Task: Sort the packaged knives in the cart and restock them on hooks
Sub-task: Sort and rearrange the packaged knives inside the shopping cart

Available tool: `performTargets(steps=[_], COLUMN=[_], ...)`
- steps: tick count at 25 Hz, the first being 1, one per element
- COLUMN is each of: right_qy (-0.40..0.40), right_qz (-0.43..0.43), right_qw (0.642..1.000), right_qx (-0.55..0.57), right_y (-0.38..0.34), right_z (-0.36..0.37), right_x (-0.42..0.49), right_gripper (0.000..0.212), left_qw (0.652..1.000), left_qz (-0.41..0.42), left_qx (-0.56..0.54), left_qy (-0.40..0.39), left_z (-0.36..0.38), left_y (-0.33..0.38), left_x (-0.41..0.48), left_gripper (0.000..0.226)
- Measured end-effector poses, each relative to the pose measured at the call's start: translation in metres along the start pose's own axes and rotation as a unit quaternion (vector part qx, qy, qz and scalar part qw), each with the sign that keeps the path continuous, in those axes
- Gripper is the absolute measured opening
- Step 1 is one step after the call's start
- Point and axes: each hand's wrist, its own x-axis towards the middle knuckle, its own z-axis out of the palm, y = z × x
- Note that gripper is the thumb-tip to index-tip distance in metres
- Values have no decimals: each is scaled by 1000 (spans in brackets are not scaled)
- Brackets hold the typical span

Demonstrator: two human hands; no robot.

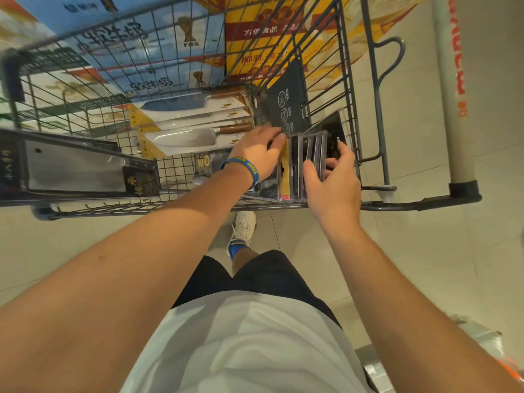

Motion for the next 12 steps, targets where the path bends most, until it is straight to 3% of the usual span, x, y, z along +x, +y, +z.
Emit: performTargets(steps=[8,12], right_qy=[102,59], right_qz=[-138,-198], right_qw=[985,978], right_qx=[-27,-18], right_y=[-7,-42], right_z=[-28,-12], right_x=[-8,-5], right_gripper=[42,30], left_qw=[998,996], left_qz=[-11,-39], left_qx=[-49,-69], left_qy=[33,47], left_z=[-10,-25], left_y=[-6,-22], left_x=[7,8], left_gripper=[48,44])
